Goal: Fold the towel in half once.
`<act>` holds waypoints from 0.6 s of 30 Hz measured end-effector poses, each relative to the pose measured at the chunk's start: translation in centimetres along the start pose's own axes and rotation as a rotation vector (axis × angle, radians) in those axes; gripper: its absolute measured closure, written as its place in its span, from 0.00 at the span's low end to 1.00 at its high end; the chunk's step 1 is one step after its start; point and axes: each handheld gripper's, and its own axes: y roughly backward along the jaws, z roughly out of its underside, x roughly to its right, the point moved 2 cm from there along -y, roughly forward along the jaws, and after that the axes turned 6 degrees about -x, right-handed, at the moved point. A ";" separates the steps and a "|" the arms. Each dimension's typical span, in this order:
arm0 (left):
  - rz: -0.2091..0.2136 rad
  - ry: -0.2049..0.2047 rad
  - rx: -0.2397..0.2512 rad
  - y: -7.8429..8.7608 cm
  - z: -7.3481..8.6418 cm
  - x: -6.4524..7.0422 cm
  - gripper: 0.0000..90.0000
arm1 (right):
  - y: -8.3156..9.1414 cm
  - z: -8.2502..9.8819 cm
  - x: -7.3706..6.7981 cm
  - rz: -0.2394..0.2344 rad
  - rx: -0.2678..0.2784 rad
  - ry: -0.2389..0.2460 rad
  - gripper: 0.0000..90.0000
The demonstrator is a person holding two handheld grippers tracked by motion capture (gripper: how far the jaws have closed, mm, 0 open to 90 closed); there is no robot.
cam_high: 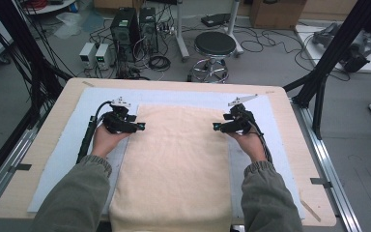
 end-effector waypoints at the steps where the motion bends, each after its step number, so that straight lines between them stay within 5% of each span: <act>1: -0.006 0.006 -0.004 -0.2 0.2 -0.1 0.50 | -0.2 0.3 0.0 0.003 -0.007 -0.005 0.36; 6: -0.031 0.036 -0.041 -1.0 1.0 -0.2 0.51 | -1.2 1.8 0.6 0.023 -0.028 -0.046 0.40; 11: -0.063 0.016 -0.096 -1.9 1.4 0.0 0.57 | -2.2 2.6 0.2 0.055 -0.060 -0.017 0.47; 14: -0.110 0.018 -0.049 -1.9 1.8 0.3 0.66 | -2.4 2.9 0.1 0.070 -0.053 -0.035 0.54; 18: -0.129 0.073 -0.048 -1.9 1.7 0.3 0.82 | -2.4 2.6 -0.3 0.077 -0.076 -0.002 0.70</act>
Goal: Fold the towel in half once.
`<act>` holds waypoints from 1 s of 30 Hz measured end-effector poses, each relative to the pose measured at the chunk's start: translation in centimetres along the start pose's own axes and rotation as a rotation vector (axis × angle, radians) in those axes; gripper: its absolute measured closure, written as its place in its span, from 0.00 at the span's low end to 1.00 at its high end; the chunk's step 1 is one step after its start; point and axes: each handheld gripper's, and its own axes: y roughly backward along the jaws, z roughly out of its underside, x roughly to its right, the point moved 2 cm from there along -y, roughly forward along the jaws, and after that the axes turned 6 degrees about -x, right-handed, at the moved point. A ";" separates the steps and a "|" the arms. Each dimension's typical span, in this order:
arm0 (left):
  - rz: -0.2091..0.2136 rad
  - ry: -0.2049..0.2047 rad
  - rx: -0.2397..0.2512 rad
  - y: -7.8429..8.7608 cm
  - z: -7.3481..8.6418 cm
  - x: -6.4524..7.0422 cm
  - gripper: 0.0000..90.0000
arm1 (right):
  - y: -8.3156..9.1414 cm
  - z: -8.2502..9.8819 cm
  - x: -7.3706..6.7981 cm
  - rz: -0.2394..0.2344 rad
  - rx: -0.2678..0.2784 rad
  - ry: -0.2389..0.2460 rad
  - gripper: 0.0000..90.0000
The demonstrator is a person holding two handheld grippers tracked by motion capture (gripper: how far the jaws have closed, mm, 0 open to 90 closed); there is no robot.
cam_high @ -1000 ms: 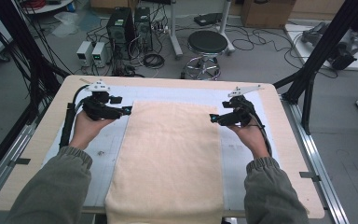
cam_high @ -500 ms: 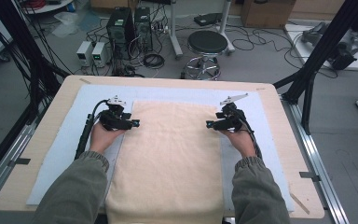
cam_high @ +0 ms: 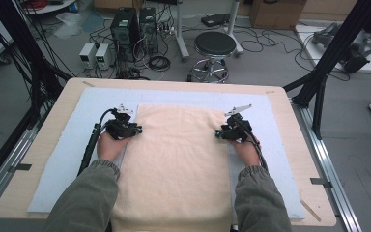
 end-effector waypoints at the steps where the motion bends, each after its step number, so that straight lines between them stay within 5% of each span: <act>1: 0.005 0.002 -0.002 0.0 0.0 0.1 0.85 | 0.0 0.0 -0.1 -0.009 -0.004 -0.010 0.73; 6: 0.020 -0.004 -0.009 0.1 0.0 0.1 0.94 | 0.0 -0.1 -0.2 -0.070 -0.008 -0.027 0.91; 15: 0.071 -0.014 0.031 1.6 -0.3 -0.3 0.95 | 1.1 -0.4 -0.3 -0.134 0.034 0.000 0.94; 30: 0.141 -0.047 0.184 8.2 -0.8 -0.4 0.95 | 7.8 -2.1 -1.9 -0.216 0.191 0.102 0.94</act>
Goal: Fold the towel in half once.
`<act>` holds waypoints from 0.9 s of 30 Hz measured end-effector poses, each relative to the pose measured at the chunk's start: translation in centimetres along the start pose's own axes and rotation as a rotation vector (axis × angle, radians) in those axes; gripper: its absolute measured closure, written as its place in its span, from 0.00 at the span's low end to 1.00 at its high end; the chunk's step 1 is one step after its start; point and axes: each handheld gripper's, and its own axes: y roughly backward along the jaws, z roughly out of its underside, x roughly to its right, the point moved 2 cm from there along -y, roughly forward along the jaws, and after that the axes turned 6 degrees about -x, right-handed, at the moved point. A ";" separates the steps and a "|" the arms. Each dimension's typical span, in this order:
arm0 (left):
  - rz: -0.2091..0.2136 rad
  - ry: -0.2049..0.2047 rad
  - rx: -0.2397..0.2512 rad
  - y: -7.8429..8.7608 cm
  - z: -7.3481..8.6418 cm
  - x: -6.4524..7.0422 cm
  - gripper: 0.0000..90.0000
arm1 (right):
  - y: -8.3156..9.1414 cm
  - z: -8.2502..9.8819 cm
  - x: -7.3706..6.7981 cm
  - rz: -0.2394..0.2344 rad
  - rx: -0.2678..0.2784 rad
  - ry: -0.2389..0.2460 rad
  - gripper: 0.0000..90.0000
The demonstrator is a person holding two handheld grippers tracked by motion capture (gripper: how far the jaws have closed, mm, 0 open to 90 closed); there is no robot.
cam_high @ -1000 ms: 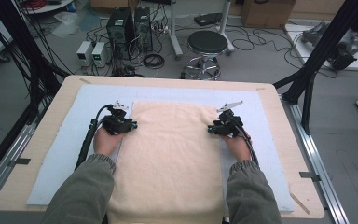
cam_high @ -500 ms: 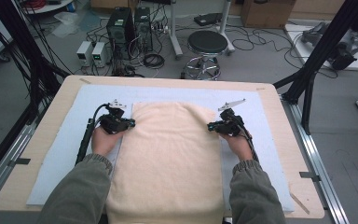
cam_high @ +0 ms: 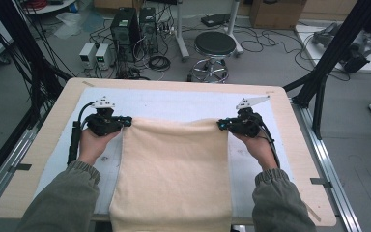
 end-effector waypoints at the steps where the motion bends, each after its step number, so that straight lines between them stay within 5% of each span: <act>1: 0.003 -0.014 0.002 0.5 0.0 0.1 0.95 | 0.4 -0.2 -0.3 -0.010 0.016 0.014 0.94; 7: 0.005 -0.085 0.046 3.2 0.5 2.1 0.95 | 3.2 0.1 -3.2 -0.056 0.063 0.066 0.94; 14: 0.046 -0.164 0.067 5.9 4.1 5.6 0.95 | 5.4 3.3 -7.2 -0.083 0.056 0.112 0.94; 22: 0.124 -0.196 0.006 7.1 9.4 8.3 0.92 | 5.3 7.7 -11.6 -0.124 0.010 0.144 0.92; 27: 0.160 -0.203 -0.020 8.0 10.9 8.8 0.74 | 5.4 10.3 -12.3 -0.153 -0.006 0.100 0.77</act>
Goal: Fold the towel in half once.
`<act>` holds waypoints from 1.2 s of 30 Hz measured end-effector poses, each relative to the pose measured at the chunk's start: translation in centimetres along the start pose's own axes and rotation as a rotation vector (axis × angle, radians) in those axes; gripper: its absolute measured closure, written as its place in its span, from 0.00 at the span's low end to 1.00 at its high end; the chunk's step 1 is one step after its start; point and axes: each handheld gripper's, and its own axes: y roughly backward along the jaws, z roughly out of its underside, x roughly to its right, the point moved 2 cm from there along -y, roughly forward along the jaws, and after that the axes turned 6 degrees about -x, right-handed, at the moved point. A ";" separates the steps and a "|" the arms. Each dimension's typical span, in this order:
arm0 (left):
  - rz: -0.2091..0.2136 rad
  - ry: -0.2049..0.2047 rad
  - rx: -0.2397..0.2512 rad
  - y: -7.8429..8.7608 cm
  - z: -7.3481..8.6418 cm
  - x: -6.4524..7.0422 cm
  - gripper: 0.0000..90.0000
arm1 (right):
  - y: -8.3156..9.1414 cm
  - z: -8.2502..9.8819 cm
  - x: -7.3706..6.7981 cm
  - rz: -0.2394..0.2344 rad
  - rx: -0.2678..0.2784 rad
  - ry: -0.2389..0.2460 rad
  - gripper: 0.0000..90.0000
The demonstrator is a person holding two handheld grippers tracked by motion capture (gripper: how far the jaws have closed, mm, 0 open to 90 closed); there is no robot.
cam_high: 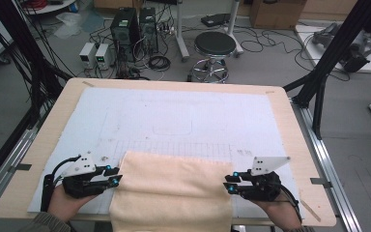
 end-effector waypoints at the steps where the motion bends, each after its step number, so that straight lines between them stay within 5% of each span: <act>1: -0.006 -0.001 0.002 0.1 0.0 -0.1 0.72 | 0.1 0.2 0.1 0.005 0.010 -0.004 0.76; 6: -0.034 0.022 0.005 -1.0 -0.8 -1.4 0.68 | 0.0 0.1 0.8 0.062 0.007 -0.002 0.67; 13: -0.028 0.048 -0.035 -4.5 -1.9 -3.2 0.64 | -3.3 -0.5 3.6 0.129 -0.032 -0.001 0.59; 16: -0.030 0.075 -0.046 -5.8 -2.1 -4.0 0.61 | -4.3 -0.3 5.1 0.169 -0.043 -0.048 0.56; 20: -0.024 0.093 -0.105 -7.2 -1.8 -4.6 0.61 | -5.4 0.1 6.3 0.164 -0.085 -0.084 0.56; 28: -0.049 0.058 -0.119 -7.4 -1.9 -4.4 0.87 | -5.9 -0.1 6.0 0.173 -0.118 -0.037 0.85; 36: -0.061 0.056 -0.084 -6.8 -2.2 -4.2 0.93 | -4.9 -0.7 5.6 0.180 -0.059 -0.024 0.89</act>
